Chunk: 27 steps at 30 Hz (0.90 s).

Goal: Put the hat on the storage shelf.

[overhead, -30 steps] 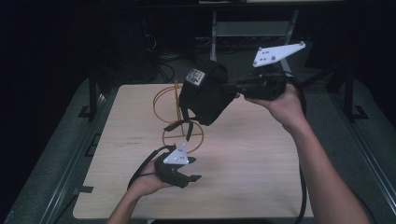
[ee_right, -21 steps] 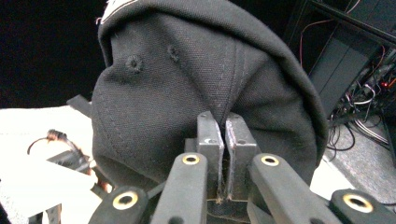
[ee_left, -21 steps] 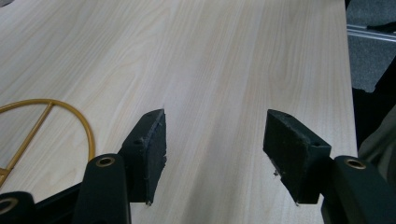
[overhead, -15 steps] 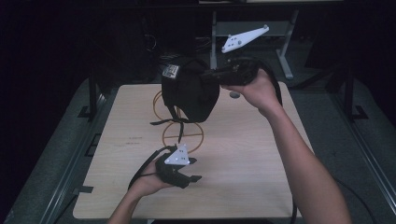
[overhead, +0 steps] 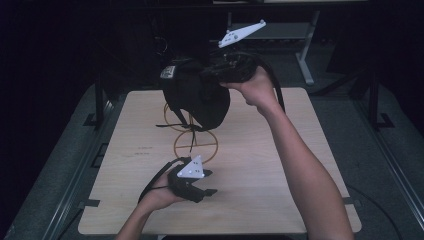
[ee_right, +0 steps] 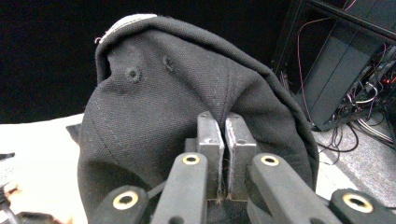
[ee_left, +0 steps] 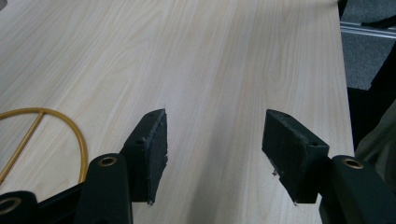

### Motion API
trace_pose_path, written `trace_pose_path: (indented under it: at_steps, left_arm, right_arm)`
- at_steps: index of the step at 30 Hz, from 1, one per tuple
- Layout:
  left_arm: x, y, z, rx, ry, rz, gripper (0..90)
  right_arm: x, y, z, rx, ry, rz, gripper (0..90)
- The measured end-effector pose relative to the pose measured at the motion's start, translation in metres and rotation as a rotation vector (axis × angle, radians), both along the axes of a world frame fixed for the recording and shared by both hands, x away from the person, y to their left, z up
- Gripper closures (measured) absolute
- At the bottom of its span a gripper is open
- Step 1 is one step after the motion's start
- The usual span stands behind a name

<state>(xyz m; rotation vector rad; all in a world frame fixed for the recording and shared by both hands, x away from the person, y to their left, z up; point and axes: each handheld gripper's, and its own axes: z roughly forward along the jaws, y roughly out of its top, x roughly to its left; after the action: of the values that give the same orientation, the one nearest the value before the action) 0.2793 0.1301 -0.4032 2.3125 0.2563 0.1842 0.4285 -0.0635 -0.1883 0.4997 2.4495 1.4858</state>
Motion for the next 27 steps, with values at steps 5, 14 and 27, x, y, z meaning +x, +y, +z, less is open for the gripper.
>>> trace_pose_path:
  at_steps: [5,14,27]
  left_arm:
    - [0.000,0.002,0.002,-0.004,-0.006,-0.001,40.3]
    - [-0.001,0.002,0.004,-0.022,-0.004,-0.005,40.8]
    - [-0.006,0.001,0.005,-0.046,-0.006,-0.007,40.6]
  right_arm:
    - [0.005,0.019,-0.001,-0.008,-0.006,0.003,87.0]
    - [0.024,0.063,-0.014,-0.017,0.029,-0.011,82.3]
    - [0.023,0.064,-0.030,-0.008,0.085,-0.046,47.3]
